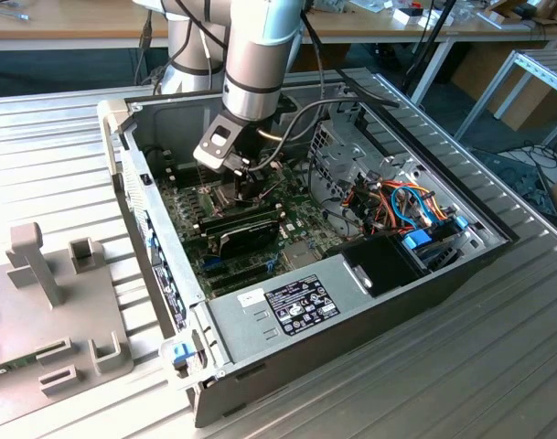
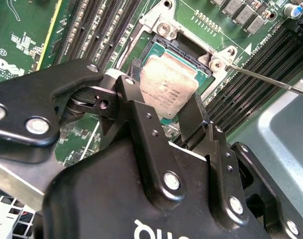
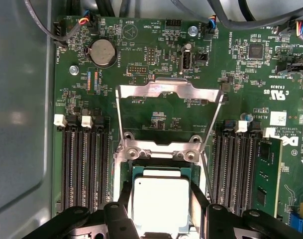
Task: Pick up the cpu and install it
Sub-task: 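Place the cpu into insertion slot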
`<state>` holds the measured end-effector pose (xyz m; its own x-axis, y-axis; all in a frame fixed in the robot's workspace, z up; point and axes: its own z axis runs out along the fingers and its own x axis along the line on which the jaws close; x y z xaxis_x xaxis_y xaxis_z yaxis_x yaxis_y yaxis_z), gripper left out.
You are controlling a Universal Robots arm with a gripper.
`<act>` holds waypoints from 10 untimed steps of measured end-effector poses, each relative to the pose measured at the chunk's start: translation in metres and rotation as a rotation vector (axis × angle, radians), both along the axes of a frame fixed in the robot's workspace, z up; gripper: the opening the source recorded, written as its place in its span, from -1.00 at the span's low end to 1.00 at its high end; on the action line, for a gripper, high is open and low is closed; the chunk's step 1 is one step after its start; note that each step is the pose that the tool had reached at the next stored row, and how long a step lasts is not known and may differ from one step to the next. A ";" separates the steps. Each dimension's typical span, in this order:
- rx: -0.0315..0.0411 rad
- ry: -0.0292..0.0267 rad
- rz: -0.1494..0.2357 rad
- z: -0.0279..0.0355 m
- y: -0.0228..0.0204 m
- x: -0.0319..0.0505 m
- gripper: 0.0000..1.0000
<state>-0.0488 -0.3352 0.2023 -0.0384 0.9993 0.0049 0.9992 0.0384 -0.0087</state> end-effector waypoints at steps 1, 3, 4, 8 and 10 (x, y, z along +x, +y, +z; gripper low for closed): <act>-0.0003 0.0002 0.000 -0.0002 -0.0001 -0.0001 0.09; -0.0005 0.0002 0.000 -0.0003 -0.0001 -0.0001 0.09; -0.0004 0.0001 0.000 -0.0003 -0.0001 -0.0001 0.09; 0.0000 0.0000 0.000 -0.0006 0.0000 -0.0008 0.09; -0.0001 0.0001 0.000 -0.0008 -0.0001 -0.0009 0.09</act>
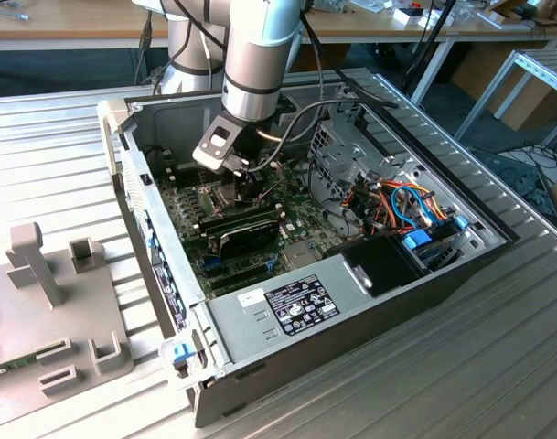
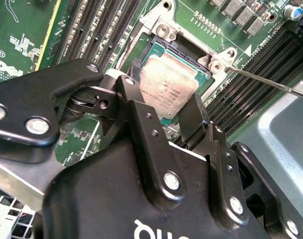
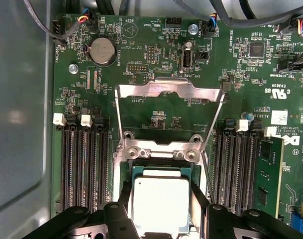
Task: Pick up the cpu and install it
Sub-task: 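Place the cpu into insertion slot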
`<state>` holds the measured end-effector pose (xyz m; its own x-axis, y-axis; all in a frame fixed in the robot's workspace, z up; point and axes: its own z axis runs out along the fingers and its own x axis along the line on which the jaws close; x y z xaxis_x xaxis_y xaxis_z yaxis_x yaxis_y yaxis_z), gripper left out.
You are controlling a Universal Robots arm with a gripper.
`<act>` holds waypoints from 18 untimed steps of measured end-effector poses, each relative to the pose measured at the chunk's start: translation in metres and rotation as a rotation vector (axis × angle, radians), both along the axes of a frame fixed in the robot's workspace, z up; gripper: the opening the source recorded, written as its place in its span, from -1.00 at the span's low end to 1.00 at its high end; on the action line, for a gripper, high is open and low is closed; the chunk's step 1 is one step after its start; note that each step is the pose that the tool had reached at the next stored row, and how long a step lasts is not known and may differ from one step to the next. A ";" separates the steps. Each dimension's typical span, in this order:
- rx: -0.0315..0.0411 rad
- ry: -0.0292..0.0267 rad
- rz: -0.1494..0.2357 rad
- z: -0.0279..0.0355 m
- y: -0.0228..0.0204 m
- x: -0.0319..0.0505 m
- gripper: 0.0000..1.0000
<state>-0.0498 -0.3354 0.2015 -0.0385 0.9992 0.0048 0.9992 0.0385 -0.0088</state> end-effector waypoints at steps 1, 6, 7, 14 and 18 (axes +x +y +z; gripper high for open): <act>0.0000 -0.0001 0.000 -0.0003 0.0000 0.0000 0.09; -0.0001 0.0001 0.000 -0.0008 0.0001 0.0000 0.09; 0.0001 -0.0001 0.000 -0.0009 0.0002 0.0000 0.09; 0.0000 0.0000 0.000 -0.0015 0.0014 0.0000 0.09; -0.0003 0.0000 0.000 -0.0023 0.0014 0.0000 0.09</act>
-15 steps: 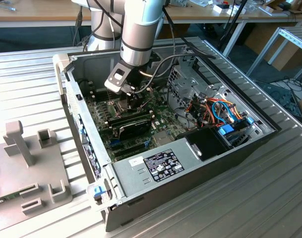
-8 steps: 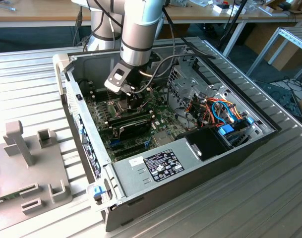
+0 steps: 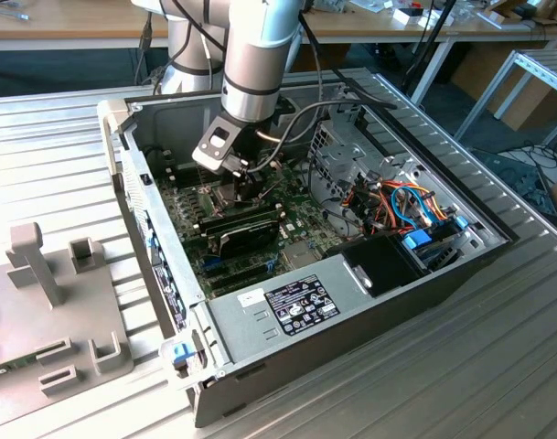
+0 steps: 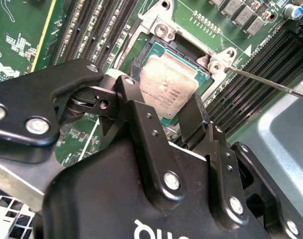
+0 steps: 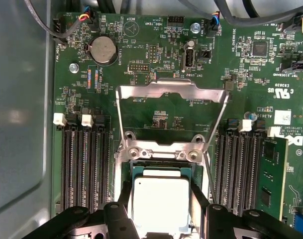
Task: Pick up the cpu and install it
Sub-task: 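Place the cpu into insertion slot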
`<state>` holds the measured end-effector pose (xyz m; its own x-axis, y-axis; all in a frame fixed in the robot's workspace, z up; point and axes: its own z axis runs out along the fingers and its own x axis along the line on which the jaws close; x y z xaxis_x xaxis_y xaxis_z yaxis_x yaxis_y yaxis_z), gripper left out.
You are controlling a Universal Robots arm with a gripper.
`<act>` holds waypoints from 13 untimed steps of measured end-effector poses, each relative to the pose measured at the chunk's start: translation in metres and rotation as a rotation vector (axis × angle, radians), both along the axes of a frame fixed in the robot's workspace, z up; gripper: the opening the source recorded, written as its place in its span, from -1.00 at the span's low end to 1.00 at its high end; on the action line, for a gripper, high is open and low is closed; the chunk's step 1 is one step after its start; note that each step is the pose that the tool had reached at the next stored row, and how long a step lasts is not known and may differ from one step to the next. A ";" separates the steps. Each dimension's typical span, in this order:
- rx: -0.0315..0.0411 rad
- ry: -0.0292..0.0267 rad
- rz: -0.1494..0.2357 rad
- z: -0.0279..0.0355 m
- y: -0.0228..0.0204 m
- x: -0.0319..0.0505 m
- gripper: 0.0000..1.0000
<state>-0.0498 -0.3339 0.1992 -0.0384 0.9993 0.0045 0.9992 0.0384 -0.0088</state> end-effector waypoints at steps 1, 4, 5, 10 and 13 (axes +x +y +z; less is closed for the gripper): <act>-0.0002 0.0000 0.000 -0.0002 0.0000 0.0000 0.09; -0.0006 0.0002 0.000 -0.0004 0.0000 0.0000 0.09; -0.0006 0.0001 0.000 -0.0005 0.0000 0.0000 0.09; -0.0014 0.0002 0.000 -0.0016 -0.0001 0.0000 0.09; -0.0013 0.0001 0.000 -0.0019 0.0000 0.0000 0.09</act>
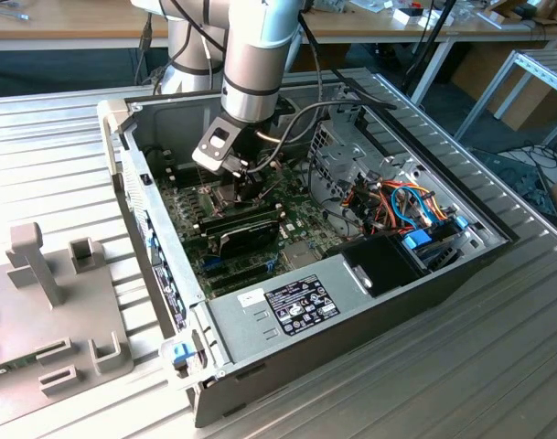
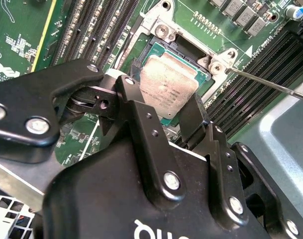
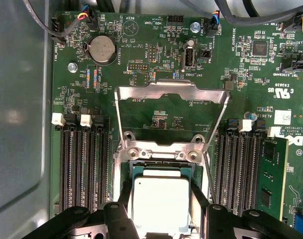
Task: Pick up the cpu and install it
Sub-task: 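Place the cpu into insertion slot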
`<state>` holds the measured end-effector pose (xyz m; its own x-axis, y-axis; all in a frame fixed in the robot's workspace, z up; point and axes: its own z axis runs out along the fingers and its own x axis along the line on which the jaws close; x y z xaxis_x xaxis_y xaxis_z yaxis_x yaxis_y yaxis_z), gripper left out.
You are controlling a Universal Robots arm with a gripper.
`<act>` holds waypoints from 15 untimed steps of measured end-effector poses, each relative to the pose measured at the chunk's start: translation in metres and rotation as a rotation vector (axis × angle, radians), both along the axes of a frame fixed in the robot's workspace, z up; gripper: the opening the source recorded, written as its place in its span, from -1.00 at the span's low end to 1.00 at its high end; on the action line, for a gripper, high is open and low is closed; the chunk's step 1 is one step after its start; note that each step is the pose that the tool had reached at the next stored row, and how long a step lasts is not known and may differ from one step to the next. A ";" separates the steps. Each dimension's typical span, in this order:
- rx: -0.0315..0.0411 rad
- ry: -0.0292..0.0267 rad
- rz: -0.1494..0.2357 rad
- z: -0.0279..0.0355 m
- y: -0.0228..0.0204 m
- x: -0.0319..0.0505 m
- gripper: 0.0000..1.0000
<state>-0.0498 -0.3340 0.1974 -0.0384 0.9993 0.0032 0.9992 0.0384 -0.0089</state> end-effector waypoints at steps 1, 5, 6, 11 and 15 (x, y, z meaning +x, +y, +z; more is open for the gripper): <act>-0.0002 0.0000 0.000 0.0000 0.0000 0.0000 0.09; -0.0034 0.0000 0.000 -0.0008 0.0000 0.0000 0.09; -0.0034 0.0000 0.000 -0.0008 0.0000 0.0000 0.09; -0.0034 -0.0001 0.000 -0.0009 0.0000 0.0000 0.09; -0.0034 0.0000 0.000 -0.0009 0.0000 0.0000 0.09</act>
<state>-0.0498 -0.3340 0.1965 -0.0384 0.9993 -0.0002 0.9992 0.0384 -0.0091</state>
